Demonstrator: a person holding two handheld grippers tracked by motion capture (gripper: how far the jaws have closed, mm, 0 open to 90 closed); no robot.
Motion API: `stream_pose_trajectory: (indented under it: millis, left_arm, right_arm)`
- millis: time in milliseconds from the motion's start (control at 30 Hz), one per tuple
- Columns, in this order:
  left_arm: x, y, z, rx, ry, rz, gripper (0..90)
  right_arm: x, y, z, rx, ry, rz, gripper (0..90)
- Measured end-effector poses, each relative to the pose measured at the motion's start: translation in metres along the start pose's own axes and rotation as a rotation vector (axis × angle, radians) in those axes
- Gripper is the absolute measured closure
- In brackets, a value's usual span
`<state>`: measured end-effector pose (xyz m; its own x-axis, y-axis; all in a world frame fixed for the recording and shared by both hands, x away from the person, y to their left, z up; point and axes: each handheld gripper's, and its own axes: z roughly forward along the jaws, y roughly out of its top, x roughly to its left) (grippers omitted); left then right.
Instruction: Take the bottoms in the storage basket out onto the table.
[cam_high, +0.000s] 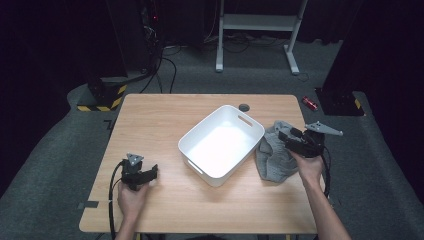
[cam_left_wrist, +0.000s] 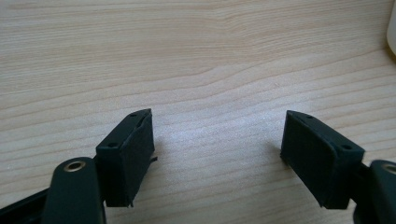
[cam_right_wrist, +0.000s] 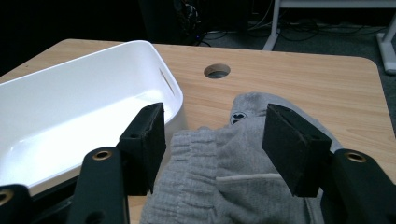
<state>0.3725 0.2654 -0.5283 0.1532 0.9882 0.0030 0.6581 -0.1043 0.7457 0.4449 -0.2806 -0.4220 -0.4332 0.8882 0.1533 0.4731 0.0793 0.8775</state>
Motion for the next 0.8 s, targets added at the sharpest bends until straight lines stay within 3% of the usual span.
stream_pose_trajectory:
  millis: [800]
  left_arm:
    - [0.0,0.0,0.0,0.0,0.0,0.0,25.5]
  right_arm:
    - [0.018,-0.016,-0.017,-0.024,0.053,-0.026,40.6]
